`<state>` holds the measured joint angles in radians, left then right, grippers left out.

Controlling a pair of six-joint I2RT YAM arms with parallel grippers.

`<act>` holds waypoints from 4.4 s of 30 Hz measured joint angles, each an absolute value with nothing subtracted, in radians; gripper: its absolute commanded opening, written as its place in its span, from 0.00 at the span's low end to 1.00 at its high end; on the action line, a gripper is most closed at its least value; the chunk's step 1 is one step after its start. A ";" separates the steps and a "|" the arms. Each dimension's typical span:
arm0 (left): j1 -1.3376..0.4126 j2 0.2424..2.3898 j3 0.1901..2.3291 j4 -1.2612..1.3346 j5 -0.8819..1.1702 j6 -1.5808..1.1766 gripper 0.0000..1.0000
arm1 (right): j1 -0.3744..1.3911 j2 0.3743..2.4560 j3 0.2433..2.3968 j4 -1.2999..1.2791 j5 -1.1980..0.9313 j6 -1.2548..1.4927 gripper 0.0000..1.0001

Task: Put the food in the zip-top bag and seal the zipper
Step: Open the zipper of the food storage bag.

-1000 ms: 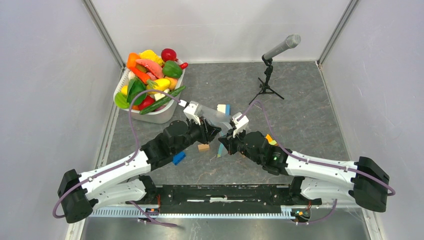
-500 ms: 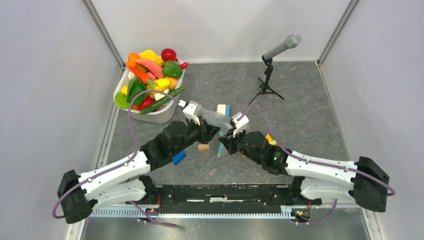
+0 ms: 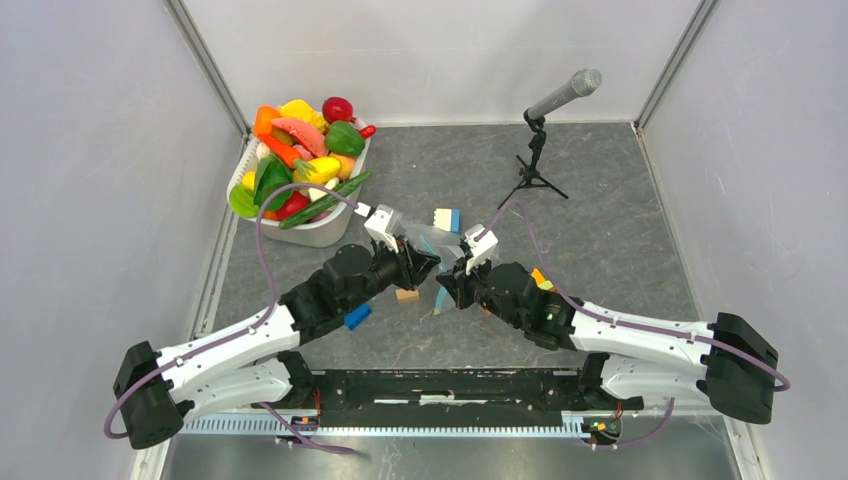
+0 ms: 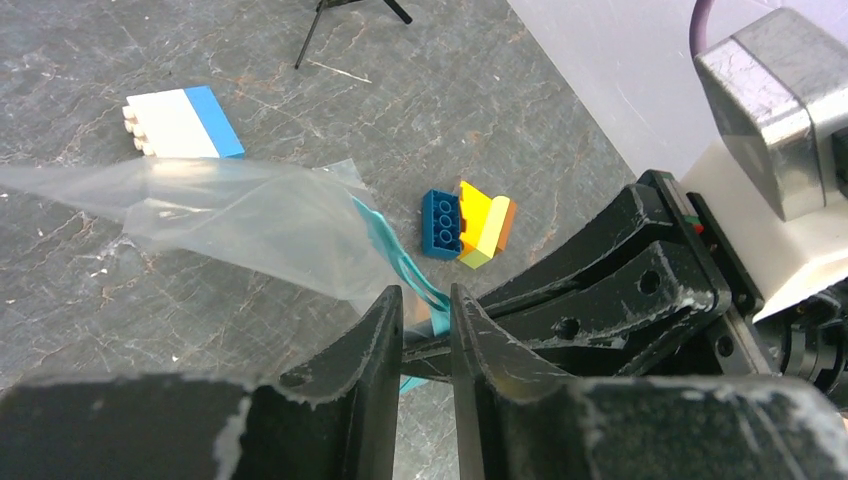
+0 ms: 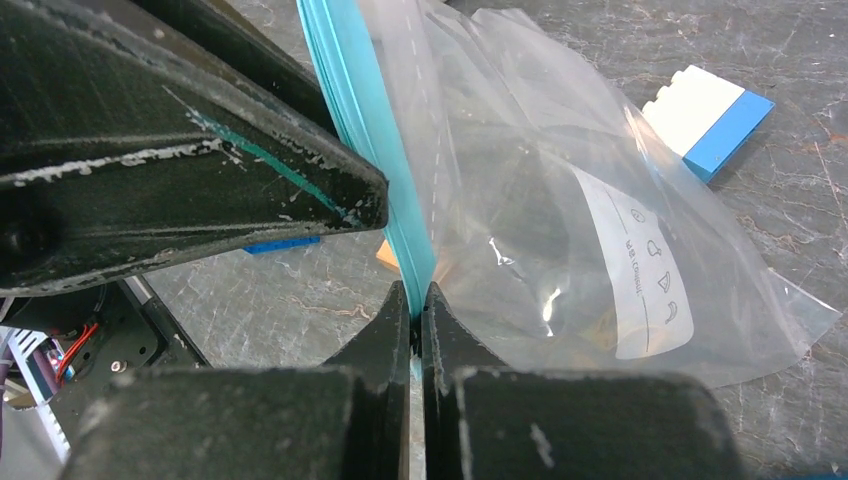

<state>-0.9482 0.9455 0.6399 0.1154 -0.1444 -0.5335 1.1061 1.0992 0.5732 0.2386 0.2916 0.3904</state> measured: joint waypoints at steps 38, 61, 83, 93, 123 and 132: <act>-0.948 0.865 0.550 0.165 -0.167 -0.508 0.44 | 1.106 1.110 0.573 0.240 0.268 0.400 0.00; -0.948 0.892 0.550 0.200 -0.183 -0.508 0.42 | 1.106 1.110 0.572 0.246 0.262 0.397 0.00; -0.948 0.922 0.553 0.195 -0.235 -0.508 0.38 | 1.109 1.109 0.558 0.260 0.244 0.330 0.00; -0.948 0.955 0.564 0.196 -0.230 -0.509 0.42 | 1.117 1.111 0.558 0.259 0.237 0.305 0.00; -0.944 0.973 0.577 0.181 -0.175 -0.515 0.02 | 1.126 1.053 0.546 0.277 0.272 0.352 0.44; -0.944 0.976 0.653 0.074 -0.192 -0.519 0.02 | 1.126 1.109 0.620 0.269 0.326 0.334 0.40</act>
